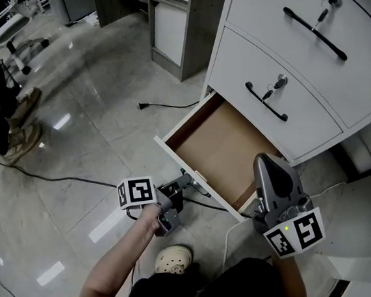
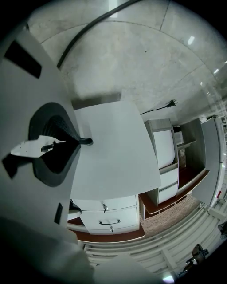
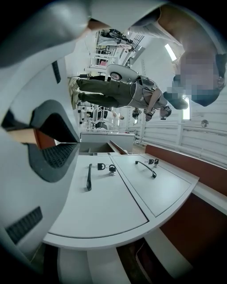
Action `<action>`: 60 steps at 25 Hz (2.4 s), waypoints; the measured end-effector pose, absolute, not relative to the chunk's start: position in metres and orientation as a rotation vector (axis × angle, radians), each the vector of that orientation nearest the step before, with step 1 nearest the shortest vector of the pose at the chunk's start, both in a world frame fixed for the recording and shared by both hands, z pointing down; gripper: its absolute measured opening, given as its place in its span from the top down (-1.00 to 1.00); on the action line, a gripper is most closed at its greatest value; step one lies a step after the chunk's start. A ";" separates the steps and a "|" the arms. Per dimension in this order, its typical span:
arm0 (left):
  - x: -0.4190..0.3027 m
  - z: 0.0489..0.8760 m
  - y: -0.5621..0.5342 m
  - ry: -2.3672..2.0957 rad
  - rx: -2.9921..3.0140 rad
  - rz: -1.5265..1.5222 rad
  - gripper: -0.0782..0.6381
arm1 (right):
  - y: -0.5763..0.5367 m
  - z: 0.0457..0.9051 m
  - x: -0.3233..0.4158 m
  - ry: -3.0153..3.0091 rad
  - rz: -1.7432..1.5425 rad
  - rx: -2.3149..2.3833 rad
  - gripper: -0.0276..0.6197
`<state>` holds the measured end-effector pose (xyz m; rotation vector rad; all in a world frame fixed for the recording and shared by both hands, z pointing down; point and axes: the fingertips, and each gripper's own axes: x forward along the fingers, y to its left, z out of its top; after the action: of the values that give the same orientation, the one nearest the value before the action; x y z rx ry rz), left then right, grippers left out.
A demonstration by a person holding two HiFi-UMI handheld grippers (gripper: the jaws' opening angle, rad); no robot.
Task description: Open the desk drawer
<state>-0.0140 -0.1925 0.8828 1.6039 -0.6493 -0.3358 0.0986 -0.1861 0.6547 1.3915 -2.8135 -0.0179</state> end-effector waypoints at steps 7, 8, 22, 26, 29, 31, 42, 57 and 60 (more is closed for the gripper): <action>-0.023 0.889 -0.189 -0.672 1.610 -0.327 0.70 | -0.184 0.660 0.092 -2.823 0.011 1.366 0.86; -0.023 0.889 -0.189 -0.677 1.615 -0.325 0.70 | -0.184 0.661 0.091 -2.823 0.013 1.365 0.86; -0.041 0.882 -0.176 -0.830 1.726 -0.234 0.67 | -0.189 0.668 0.079 -2.828 0.051 1.331 0.86; -0.067 0.870 -0.161 -0.974 1.760 -0.238 0.67 | -0.192 0.674 0.067 -2.804 0.049 1.290 0.86; -0.064 0.855 -0.154 -1.018 1.856 -0.160 0.67 | -0.198 0.679 0.060 -2.771 0.030 1.264 0.86; -0.059 0.842 -0.152 -1.023 1.926 -0.118 0.67 | -0.201 0.679 0.057 -2.767 0.041 1.263 0.86; -0.049 0.737 -0.169 -1.078 2.195 -0.089 0.67 | -0.183 0.644 0.032 -2.887 0.121 1.134 0.86; -0.002 0.563 -0.156 -1.187 2.499 -0.131 0.67 | -0.142 0.544 0.055 -2.898 0.156 1.167 0.86; 0.004 0.543 -0.150 -1.261 2.560 -0.083 0.68 | -0.131 0.535 0.057 -2.911 0.194 1.166 0.86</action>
<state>0.0035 -0.1504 0.5427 2.5597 -1.2606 -0.0828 0.0571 -0.1308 0.5348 1.1656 -2.9111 0.1942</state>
